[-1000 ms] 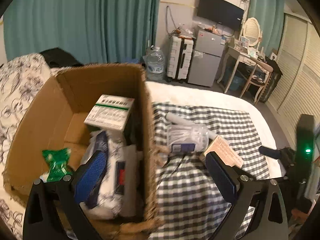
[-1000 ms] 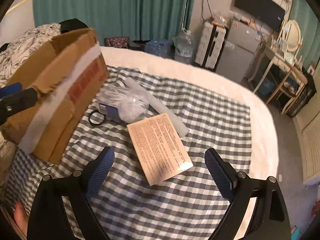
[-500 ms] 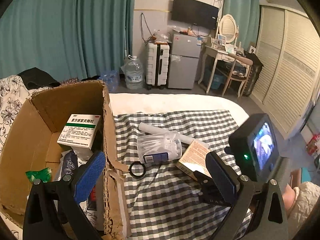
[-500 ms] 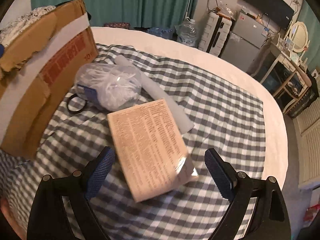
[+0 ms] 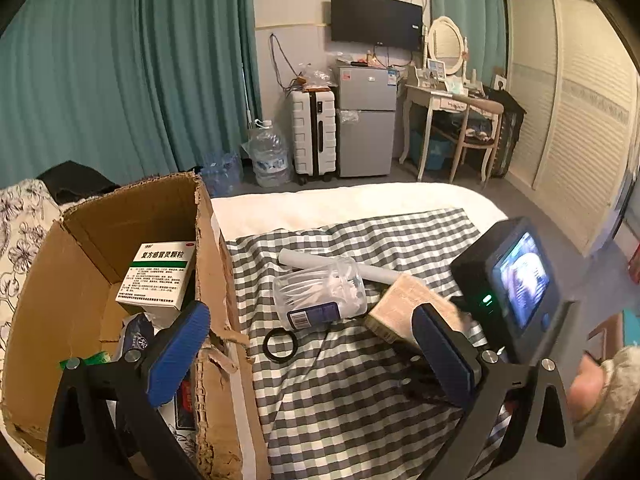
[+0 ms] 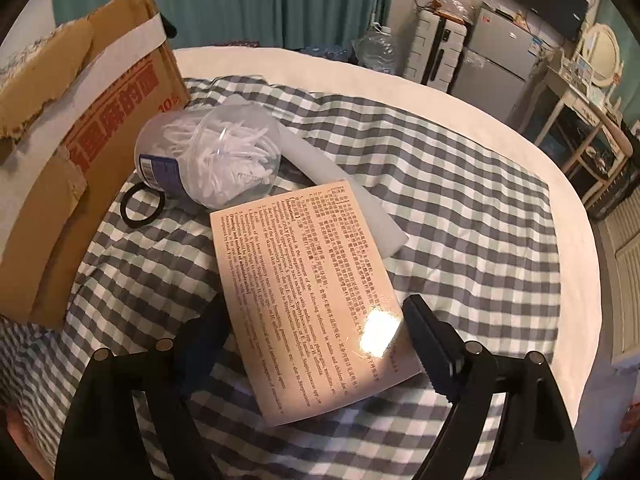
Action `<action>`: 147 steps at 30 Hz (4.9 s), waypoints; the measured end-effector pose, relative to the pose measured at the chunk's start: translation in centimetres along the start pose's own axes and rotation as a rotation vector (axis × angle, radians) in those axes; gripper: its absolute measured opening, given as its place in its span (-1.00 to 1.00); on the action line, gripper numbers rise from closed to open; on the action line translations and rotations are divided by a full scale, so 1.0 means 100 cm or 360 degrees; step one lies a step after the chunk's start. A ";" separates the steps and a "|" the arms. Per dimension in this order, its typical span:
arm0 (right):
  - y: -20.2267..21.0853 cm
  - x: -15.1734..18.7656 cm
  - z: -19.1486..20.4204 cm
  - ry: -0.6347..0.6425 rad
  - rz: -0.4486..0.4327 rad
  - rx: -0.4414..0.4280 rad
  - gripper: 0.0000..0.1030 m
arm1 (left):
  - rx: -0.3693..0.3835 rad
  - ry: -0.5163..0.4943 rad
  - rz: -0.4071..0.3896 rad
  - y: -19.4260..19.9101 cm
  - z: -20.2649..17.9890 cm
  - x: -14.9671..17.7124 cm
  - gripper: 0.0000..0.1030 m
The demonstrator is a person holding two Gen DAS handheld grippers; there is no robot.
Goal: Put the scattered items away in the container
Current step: 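Move left tool to the clear floss bottle while right tool reaches the printed card, then grasp the printed instruction card with right tool and lift it, then grasp the clear bottle of floss picks with left tool while right tool holds the card, then carry floss bottle and card into the cardboard box and open both tools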
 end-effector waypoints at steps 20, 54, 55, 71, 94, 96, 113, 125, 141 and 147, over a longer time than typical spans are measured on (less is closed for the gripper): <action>0.049 0.048 -0.053 -0.0152 0.0276 0.0182 0.51 | 0.0056 -0.0051 0.0060 0.008 -0.022 0.011 1.00; 0.108 0.037 -0.077 -0.0475 0.0321 0.0187 0.43 | -0.0036 -0.0183 0.0193 -0.016 -0.041 0.039 1.00; 0.111 0.034 -0.079 -0.0483 0.0308 0.0176 0.43 | -0.0032 -0.0182 0.0187 -0.015 -0.044 0.040 1.00; 0.084 0.028 -0.133 -0.0847 0.0230 -0.0033 0.44 | -0.0035 0.0111 0.0283 -0.107 -0.052 0.053 1.00; 0.071 0.026 -0.138 -0.0932 0.0206 -0.0222 0.44 | -0.0270 0.0448 0.0203 -0.152 0.038 0.013 0.96; 0.070 0.025 -0.136 -0.0920 0.0207 -0.0222 0.44 | -0.0248 0.0435 0.0193 -0.147 0.035 0.011 0.96; 0.116 0.010 -0.127 -0.0856 0.0043 -0.0265 0.44 | -0.0251 0.0062 0.0010 0.003 -0.036 -0.054 0.96; 0.190 -0.009 -0.061 -0.0637 -0.0135 -0.0334 0.44 | -0.0491 0.0162 -0.0041 0.110 0.045 -0.043 0.96; 0.214 -0.032 0.042 -0.0354 -0.0187 -0.0375 0.44 | -0.0505 0.0472 -0.0175 0.127 0.145 -0.016 0.96; 0.208 -0.065 0.085 -0.0312 -0.0203 -0.0428 0.44 | -0.0486 0.0626 -0.0123 0.115 0.191 0.007 0.98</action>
Point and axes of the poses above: each gripper's, at about its wrist camera, not at the fingertips, and y roughly against the way its jaws point, z to its left, x to its underside, the point moved 8 cm from there along -y, roughly the way its jaws point, and after that the axes turned 12 degrees about x, right-handed, at the moved point
